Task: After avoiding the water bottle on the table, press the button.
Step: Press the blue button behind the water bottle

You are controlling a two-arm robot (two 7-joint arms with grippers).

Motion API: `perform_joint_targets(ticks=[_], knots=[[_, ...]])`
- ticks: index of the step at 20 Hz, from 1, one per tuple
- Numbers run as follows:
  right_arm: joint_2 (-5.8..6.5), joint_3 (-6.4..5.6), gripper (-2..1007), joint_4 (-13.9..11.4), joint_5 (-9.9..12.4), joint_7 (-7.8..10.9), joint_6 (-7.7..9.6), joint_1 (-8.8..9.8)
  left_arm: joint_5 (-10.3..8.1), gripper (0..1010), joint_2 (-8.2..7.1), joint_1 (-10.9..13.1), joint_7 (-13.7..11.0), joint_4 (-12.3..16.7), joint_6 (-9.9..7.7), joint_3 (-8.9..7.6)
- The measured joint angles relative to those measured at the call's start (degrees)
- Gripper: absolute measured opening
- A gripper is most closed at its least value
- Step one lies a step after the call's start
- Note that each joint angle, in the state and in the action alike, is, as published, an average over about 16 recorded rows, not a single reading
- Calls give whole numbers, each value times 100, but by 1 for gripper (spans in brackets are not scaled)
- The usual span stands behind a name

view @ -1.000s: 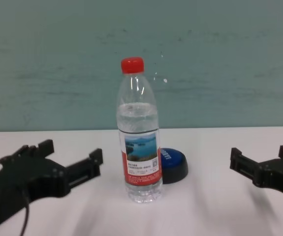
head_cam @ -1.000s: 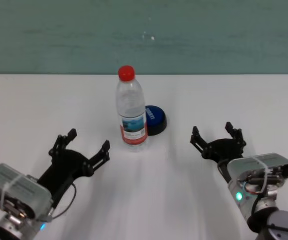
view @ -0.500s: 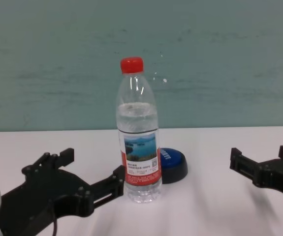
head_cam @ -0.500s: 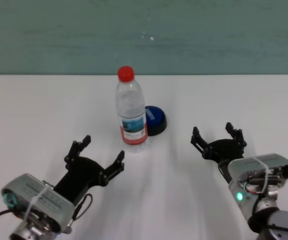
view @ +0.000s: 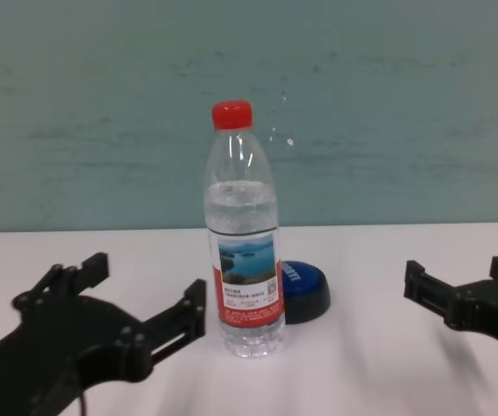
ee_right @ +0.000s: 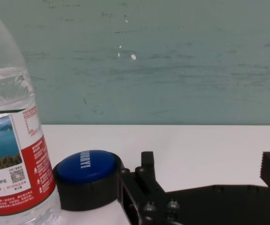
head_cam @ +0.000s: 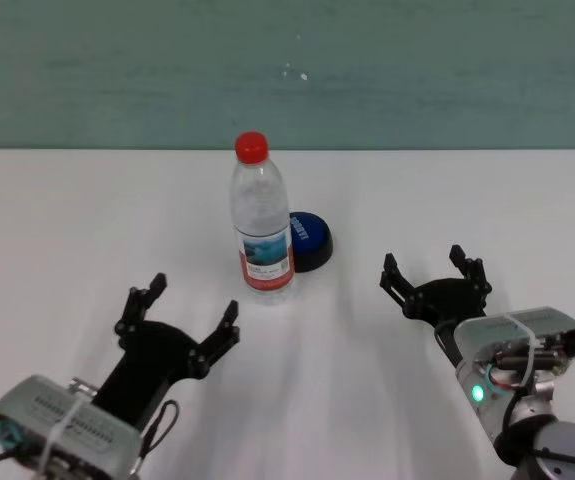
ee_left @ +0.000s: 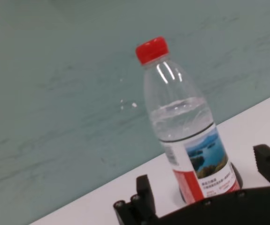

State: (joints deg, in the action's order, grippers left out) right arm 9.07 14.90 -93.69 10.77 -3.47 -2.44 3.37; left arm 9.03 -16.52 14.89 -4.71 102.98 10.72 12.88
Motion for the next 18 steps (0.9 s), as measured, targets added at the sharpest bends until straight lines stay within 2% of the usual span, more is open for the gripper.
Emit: perform_joint_targets(ticks=[8, 18], knots=[[0, 0, 1004, 0, 0, 0, 0, 0, -105, 1000, 130, 228, -5, 56, 93, -274], [0, 0, 1004, 0, 0, 0, 0, 0, -373, 1000, 275, 158, -170, -45, 43, -552]])
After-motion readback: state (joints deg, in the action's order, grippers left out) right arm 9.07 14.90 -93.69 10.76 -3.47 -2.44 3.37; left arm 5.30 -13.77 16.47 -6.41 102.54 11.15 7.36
